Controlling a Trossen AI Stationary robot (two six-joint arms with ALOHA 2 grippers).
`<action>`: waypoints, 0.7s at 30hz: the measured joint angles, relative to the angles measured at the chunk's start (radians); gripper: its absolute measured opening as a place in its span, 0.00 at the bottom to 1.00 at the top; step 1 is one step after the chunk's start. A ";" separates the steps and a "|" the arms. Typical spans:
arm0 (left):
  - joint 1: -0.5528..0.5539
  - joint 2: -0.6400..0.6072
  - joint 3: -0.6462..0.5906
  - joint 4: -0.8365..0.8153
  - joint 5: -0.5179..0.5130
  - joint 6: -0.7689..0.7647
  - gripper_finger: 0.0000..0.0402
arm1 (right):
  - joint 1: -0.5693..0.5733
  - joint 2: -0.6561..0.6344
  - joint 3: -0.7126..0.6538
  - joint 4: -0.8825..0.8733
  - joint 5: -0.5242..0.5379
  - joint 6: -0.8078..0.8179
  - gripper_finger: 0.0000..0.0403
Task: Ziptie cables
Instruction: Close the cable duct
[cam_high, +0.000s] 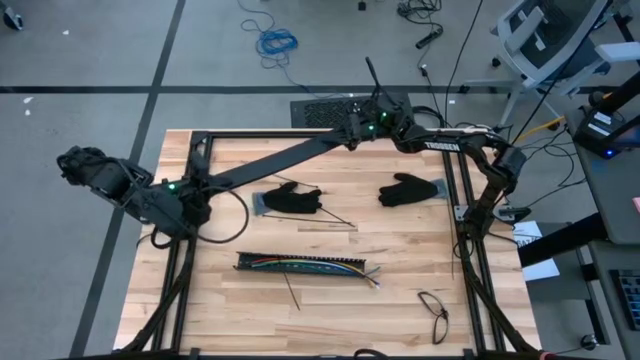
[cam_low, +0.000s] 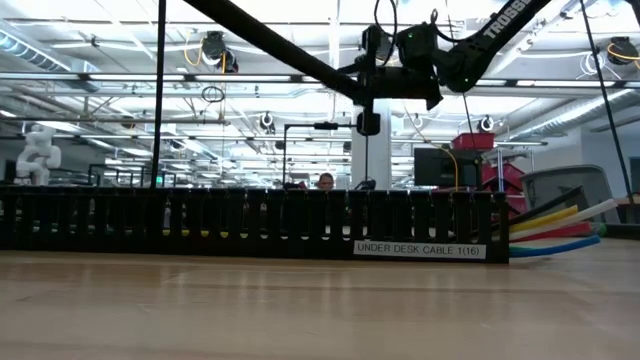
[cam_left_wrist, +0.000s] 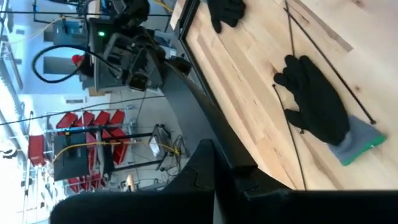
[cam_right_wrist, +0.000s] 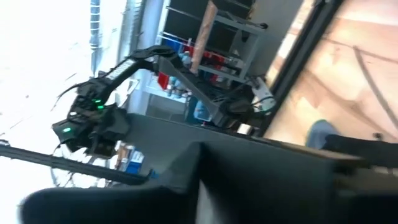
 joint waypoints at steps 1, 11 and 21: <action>0.000 -0.001 0.000 -0.004 0.002 0.000 0.01 | 0.002 -0.001 0.000 0.006 -0.004 0.005 0.15; 0.000 -0.008 -0.001 -0.023 0.009 -0.002 0.08 | 0.007 -0.005 0.002 0.050 0.005 0.008 0.01; 0.001 -0.011 -0.001 -0.014 -0.003 -0.166 0.18 | 0.010 -0.003 0.002 0.082 -0.002 0.014 0.00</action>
